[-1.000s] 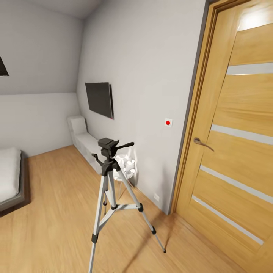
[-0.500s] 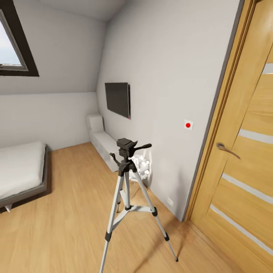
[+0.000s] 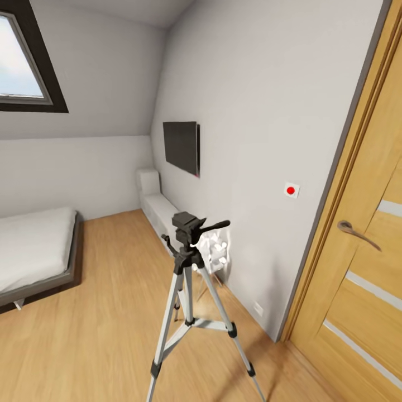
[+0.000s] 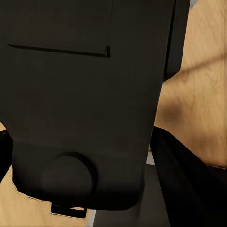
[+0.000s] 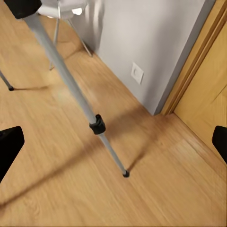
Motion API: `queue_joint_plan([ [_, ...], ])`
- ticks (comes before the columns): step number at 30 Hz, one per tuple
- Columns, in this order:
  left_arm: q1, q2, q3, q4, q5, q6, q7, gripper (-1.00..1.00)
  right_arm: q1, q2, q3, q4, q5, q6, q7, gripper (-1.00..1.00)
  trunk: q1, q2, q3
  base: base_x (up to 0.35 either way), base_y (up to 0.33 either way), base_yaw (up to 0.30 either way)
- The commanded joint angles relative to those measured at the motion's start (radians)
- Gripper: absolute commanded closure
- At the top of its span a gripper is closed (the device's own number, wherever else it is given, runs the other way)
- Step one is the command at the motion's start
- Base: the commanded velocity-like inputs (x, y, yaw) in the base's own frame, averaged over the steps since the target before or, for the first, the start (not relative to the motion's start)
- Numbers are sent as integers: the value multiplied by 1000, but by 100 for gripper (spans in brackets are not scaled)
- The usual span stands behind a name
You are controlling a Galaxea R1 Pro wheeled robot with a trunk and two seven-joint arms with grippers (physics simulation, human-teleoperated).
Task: Attach the digital camera to the camera tripod in the bedroom.
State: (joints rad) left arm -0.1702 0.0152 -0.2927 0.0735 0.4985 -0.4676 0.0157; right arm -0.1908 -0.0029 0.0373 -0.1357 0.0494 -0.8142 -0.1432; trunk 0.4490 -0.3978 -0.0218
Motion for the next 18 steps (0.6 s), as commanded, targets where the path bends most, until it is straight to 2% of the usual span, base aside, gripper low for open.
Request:
queue_joint_plan([
  [1,-2,0,-8,3,3,-5,1,100,-1,0,4,1,5,-2,-9,-100,1,-2,-2,175,-6,2],
  [10,-2,-1,-9,3,3,-5,1,100,-1,0,4,1,6,-3,-10,-100,1,-2,-2,47,-2,19],
  [18,-2,-1,-9,3,3,-5,1,100,-1,0,4,1,6,-3,-10,-100,1,-2,-2,1,-13,216],
])
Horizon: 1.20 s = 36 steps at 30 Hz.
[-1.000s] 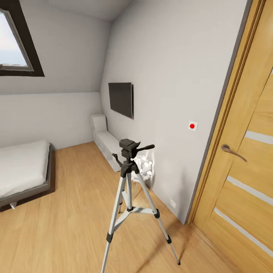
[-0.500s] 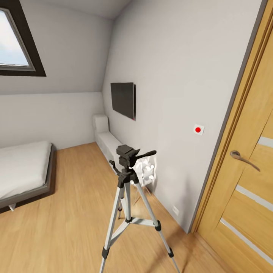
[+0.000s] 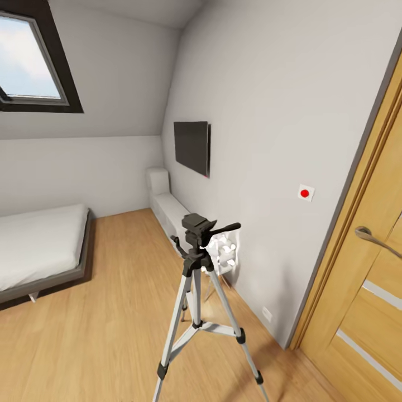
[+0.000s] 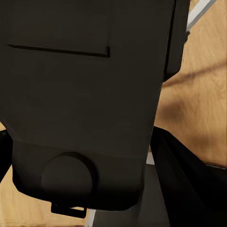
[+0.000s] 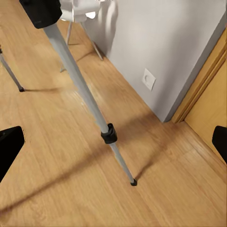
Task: Attach the digital camera to the camera tripod in the bedroom.
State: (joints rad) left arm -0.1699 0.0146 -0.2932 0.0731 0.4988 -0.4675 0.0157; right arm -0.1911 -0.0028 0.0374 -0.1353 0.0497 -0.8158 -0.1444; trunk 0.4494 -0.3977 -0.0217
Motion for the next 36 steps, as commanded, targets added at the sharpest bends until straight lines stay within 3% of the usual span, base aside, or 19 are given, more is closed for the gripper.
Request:
queue_joint_plan([
  [1,-2,-1,-9,4,3,-5,1,100,-1,0,4,0,5,-1,-9,-100,1,-2,-2,0,-146,270],
  [11,-2,0,-9,4,3,-5,1,100,-1,0,4,0,6,-1,-9,-100,1,-2,-2,0,-261,282],
  [18,-2,0,-8,4,3,-5,1,100,-1,0,4,0,6,-2,-9,-100,1,-2,-2,0,-80,282],
  [36,-2,0,-9,4,3,-5,1,100,-1,0,4,0,6,0,-9,-100,1,-2,-2,0,-98,22],
])
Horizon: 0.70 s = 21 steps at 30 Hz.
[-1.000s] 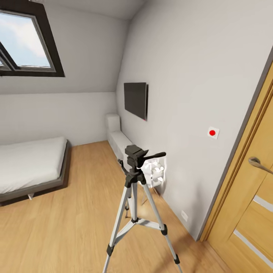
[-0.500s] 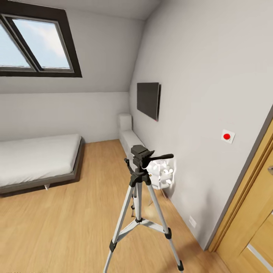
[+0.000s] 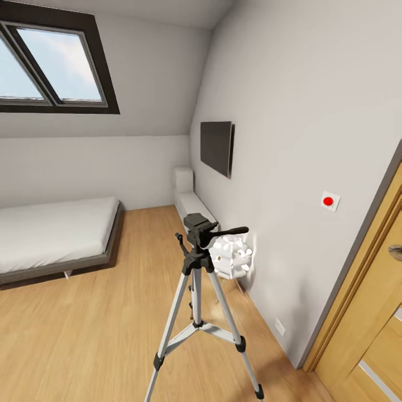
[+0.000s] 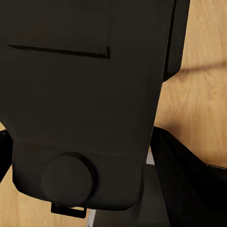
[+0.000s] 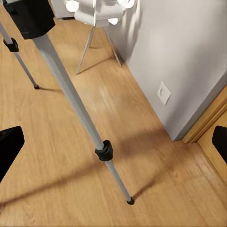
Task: Attach the digital camera to the camera tripod in the bedroom.
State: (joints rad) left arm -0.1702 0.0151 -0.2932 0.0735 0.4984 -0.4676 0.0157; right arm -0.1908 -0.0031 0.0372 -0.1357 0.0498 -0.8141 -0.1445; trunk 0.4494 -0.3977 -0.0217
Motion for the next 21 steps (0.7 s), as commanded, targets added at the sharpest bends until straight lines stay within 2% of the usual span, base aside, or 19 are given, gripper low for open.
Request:
queue_joint_plan([
  [1,-2,-1,-9,3,3,-5,1,100,-1,0,4,1,5,-2,-9,-100,1,-2,-2,0,-2,0],
  [21,-2,-1,-9,3,3,-5,1,100,-1,0,3,1,5,3,-10,-100,1,-2,-2,0,0,0],
])
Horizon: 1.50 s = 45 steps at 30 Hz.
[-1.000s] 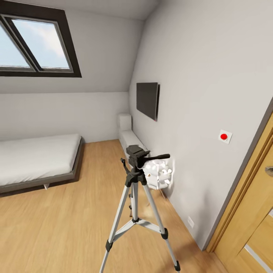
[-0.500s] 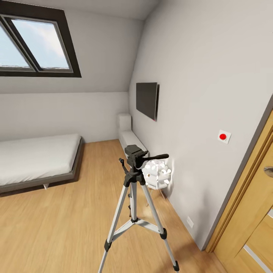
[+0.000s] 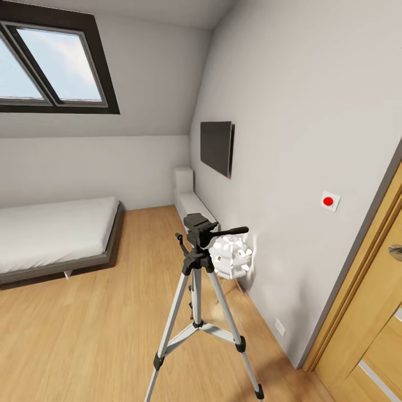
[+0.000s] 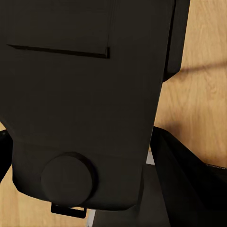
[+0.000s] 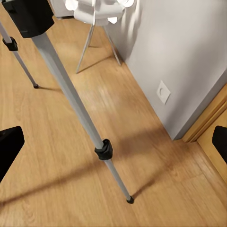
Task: Attach the digital camera to the camera tripod in the bedroom.
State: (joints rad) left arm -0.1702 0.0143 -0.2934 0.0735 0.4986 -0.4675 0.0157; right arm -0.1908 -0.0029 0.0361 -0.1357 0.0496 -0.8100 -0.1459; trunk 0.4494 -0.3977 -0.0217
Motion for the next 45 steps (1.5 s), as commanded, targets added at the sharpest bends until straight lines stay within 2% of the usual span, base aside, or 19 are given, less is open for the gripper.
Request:
queue_joint_plan([
  [1,-2,-1,-9,3,3,-5,1,100,-1,0,4,1,5,-2,-9,-100,1,-2,-2,0,0,0],
  [17,-2,-1,-8,3,3,-4,1,100,-1,-1,4,1,6,0,-9,-100,1,-2,-2,0,0,23],
  [25,-2,-1,-8,3,3,-3,1,100,-1,0,4,1,6,0,-9,-100,1,-2,-2,0,-33,180],
  [36,-2,-1,-7,3,3,-3,1,100,-1,0,4,1,6,0,-9,-100,1,-2,-2,0,-186,207],
  [45,-2,-1,-8,3,3,-3,1,100,-1,-2,4,1,6,-3,-8,-100,1,-2,-2,0,-24,41],
])
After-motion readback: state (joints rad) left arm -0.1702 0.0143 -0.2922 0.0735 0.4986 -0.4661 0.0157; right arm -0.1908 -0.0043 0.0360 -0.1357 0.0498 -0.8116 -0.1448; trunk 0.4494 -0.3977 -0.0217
